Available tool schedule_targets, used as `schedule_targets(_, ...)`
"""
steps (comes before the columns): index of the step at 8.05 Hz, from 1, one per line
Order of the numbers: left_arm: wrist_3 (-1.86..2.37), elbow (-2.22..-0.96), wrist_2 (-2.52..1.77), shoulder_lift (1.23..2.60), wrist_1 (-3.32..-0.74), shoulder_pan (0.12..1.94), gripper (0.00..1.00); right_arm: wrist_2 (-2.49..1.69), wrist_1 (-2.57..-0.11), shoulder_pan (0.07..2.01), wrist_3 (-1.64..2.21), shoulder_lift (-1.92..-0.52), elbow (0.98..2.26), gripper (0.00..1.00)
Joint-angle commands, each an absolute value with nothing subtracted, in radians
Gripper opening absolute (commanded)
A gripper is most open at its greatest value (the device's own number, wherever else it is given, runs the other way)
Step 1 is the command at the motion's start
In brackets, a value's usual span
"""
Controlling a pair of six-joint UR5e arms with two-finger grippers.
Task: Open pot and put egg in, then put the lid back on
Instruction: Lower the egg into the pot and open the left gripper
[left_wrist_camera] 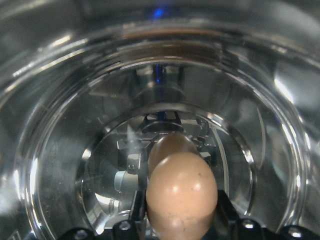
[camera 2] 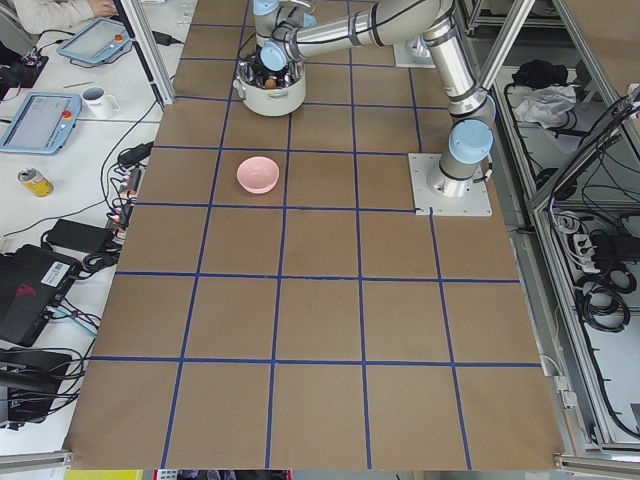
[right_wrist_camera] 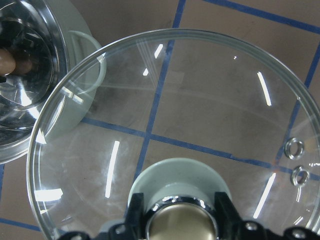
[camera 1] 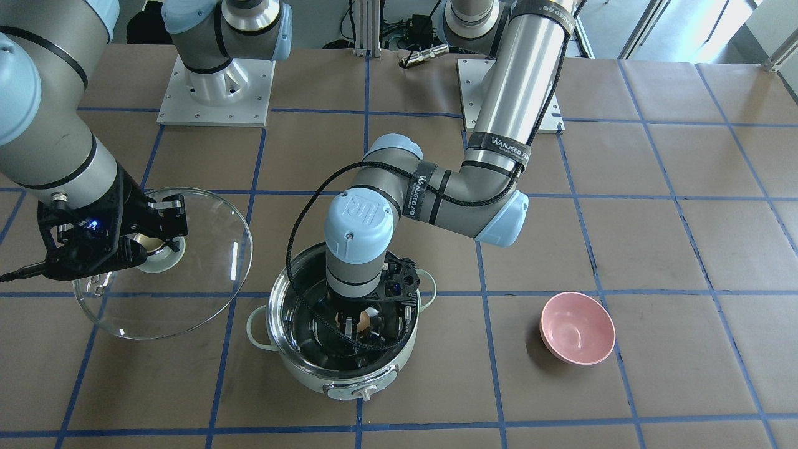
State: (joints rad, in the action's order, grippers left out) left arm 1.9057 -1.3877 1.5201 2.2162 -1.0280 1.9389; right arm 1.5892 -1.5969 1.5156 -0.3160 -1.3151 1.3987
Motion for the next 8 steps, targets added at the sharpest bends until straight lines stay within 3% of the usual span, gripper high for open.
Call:
schedule_targets(1, 1.905, -1.391, 1.519, 2.214, -1.025, 1.939, 0.58, 1.589, -1.598, 1.516, -0.316, -1.313, 1.401, 0.0)
schedule_targets(3, 1.898, -1.391, 1.519, 2.209, -1.023, 1.939, 0.69, 1.589, -1.597, 1.516, -0.316, -1.313, 1.401, 0.0)
schedule_targets(8, 1.757, -1.387, 1.532, 2.087, -1.124, 1.937, 0.68, 1.589, -1.597, 1.516, -0.314, -1.316, 1.401, 0.0)
